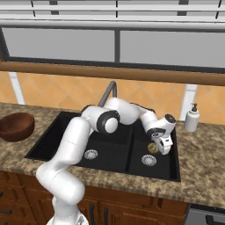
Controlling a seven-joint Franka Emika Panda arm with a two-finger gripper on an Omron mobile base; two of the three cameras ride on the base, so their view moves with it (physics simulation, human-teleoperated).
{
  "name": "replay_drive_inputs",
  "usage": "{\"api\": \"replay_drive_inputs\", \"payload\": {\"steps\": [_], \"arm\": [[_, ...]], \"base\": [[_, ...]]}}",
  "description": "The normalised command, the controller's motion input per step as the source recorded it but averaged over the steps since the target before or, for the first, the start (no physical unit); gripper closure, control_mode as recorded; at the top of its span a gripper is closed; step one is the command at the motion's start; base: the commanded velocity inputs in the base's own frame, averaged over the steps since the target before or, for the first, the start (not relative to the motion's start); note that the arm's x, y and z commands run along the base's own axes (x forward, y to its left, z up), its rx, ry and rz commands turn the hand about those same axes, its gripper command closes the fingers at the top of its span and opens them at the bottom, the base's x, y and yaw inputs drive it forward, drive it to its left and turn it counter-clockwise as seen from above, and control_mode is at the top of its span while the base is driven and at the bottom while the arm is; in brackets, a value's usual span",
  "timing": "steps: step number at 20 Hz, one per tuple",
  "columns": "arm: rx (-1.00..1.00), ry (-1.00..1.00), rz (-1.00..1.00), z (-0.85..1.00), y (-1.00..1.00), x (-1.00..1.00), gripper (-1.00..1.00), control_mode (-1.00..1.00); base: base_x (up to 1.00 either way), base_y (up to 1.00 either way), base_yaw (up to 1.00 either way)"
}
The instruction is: Pick the onion from the sink and place it in the bowl. Then pick the bowl and place it in the microwave. Then close the microwave door and press the start button.
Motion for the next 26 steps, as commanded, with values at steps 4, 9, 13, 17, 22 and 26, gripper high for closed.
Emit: {"api": "replay_drive_inputs", "payload": {"steps": [4, 9, 13, 17, 22, 26], "arm": [[0.0, -0.01, 0.0, -0.38, 0.11, 0.03, -1.0, -1.0], [0.0, -0.01, 0.0, -0.37, 0.07, 0.04, -1.0, -1.0], [0.01, 0.0, 0.0, -0.32, 0.24, 0.01, 1.0, -1.0], [0.0, 0.0, 0.0, -0.07, 0.26, -0.01, 1.0, -1.0], [0.0, -0.15, -0.01, 0.32, -0.09, -0.52, 1.0, -1.0], [0.0, -0.13, -0.01, 0.9, -0.07, -0.71, 1.0, -1.0]], "base": [[0.0, 0.0, 0.0], [0.0, 0.0, 0.0], [0.0, 0.0, 0.0], [0.0, 0.0, 0.0], [0.0, 0.0, 0.0], [0.0, 0.0, 0.0]]}}
